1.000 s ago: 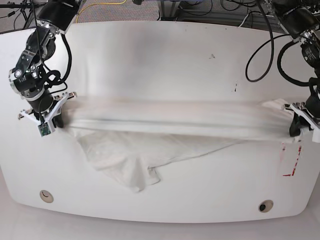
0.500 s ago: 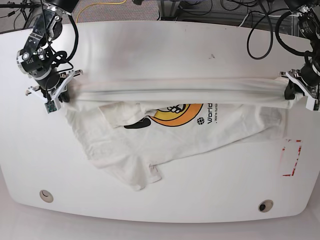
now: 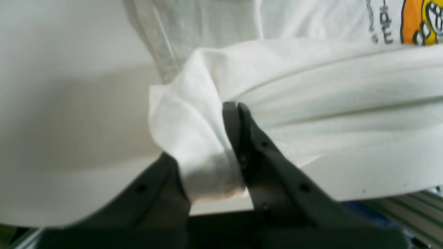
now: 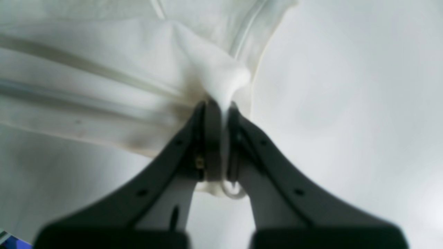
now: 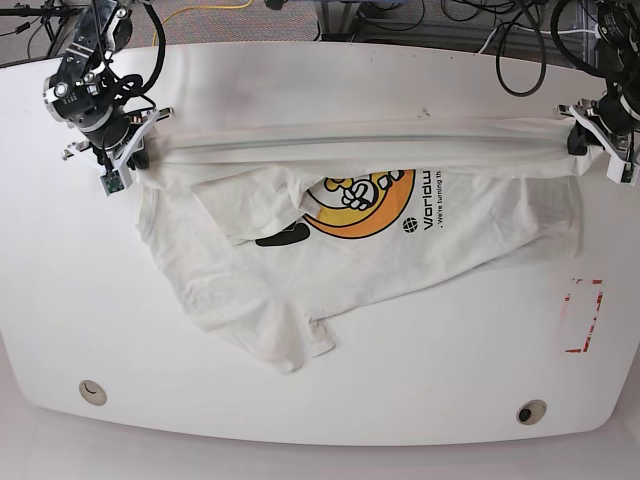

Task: Fold the T-shirt properly
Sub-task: 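Lay the shirt down flat, dragging the held edge toward the robot base, then open both grippers and release the shirt edge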

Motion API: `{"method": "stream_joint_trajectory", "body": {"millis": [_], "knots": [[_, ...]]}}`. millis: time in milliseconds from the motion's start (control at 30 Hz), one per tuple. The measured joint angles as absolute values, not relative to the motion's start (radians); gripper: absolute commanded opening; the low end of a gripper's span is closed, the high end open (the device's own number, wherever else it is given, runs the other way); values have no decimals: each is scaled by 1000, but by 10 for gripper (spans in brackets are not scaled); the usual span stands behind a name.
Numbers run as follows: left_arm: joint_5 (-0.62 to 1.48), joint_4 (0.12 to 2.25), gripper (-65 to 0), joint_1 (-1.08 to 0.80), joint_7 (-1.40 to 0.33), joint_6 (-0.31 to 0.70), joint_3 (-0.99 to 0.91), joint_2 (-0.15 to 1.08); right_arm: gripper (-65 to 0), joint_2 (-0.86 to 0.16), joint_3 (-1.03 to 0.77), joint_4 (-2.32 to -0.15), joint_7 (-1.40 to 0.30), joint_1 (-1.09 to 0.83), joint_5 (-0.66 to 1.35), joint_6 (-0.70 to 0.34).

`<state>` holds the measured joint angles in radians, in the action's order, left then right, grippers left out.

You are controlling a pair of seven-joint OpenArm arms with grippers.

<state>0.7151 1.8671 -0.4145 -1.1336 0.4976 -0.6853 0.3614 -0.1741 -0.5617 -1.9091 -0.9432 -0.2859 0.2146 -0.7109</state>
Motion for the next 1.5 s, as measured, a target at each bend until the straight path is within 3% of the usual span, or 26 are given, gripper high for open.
{"method": "stream_joint_trajectory", "body": {"millis": [133,200,300,400,500,567,667,867,1133,1500], "knots": [[714,1867,-650,-449,-1132,497,-684,361,-650,-162,-562,-1908,-947,-302,197,-711],[712,1867,-615,-461,-1133,497,-684,363,-648,-160,-561,-1908,-946,-313,195,-710],[710,1867,-514,-483,-1133,497,-683,367,-625,-158,-561,-1908,-943,-328,185,-710],[701,1867,-314,-500,-1132,494,-683,370,-493,-158,-561,-1908,-950,-344,178,-710],[696,1867,-140,-516,-1133,493,-684,372,-292,-159,-562,-1908,-949,-358,161,-707],[688,1867,-108,-522,-1135,492,-684,372,-176,-158,-562,-1908,-951,-369,162,-704],[658,1866,-119,-521,-1135,490,-684,373,-5,-154,-562,-1910,-954,-381,161,-704],[632,1872,-124,-500,-1135,504,-687,372,0,-106,-565,-1990,-958,-397,162,-700],[640,1976,-125,-420,-1178,650,-731,369,-52,-67,-591,-2016,-953,-353,283,-700],[624,1970,-126,-365,-1216,690,-702,239,-67,-72,-632,-1928,-949,-281,289,-700]]}}
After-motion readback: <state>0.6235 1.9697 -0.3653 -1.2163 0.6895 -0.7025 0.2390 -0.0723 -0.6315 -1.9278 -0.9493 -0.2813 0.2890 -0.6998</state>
